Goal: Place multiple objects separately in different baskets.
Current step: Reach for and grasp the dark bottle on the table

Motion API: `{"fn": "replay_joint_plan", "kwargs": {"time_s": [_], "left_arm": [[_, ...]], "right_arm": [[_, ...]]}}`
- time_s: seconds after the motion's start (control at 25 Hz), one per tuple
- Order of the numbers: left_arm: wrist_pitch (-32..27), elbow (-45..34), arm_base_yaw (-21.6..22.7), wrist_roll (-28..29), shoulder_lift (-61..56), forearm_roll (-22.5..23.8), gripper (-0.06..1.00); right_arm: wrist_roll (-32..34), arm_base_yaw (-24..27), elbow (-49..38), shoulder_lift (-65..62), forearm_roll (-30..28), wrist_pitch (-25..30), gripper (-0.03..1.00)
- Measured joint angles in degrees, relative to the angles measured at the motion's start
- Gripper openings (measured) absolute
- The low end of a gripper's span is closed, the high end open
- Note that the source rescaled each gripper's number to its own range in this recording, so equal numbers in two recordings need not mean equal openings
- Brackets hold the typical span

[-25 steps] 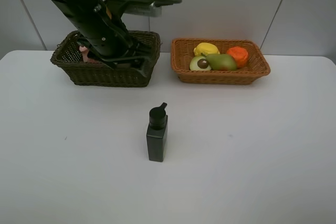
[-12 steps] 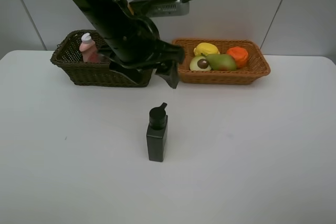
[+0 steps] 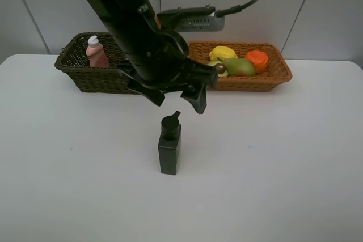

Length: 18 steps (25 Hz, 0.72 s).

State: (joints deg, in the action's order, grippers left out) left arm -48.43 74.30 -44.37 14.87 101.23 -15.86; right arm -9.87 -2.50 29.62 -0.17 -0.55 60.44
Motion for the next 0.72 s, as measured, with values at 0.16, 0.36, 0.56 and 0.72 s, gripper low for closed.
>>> {"fn": "replay_joint_plan", "kwargs": {"time_s": [0.16, 0.36, 0.56, 0.72], "left_arm": [[-0.53, 0.00, 0.00, 8.22, 0.00, 4.66, 1.00], [-2.26, 0.00, -0.48, 13.89, 0.00, 8.17, 1.00], [-2.99, 0.03, -1.88, 16.55, 0.55, 8.43, 1.00], [-4.01, 0.17, -1.88, 18.41, 3.10, 8.43, 1.00]], "right_arm": [[0.00, 0.00, 0.00, 0.00, 0.00, 0.00, 1.00], [0.00, 0.00, 0.00, 0.00, 0.00, 0.00, 1.00], [0.00, 0.00, 0.00, 0.00, 0.00, 0.00, 1.00], [0.00, 0.00, 0.00, 0.00, 0.00, 0.00, 1.00]]}}
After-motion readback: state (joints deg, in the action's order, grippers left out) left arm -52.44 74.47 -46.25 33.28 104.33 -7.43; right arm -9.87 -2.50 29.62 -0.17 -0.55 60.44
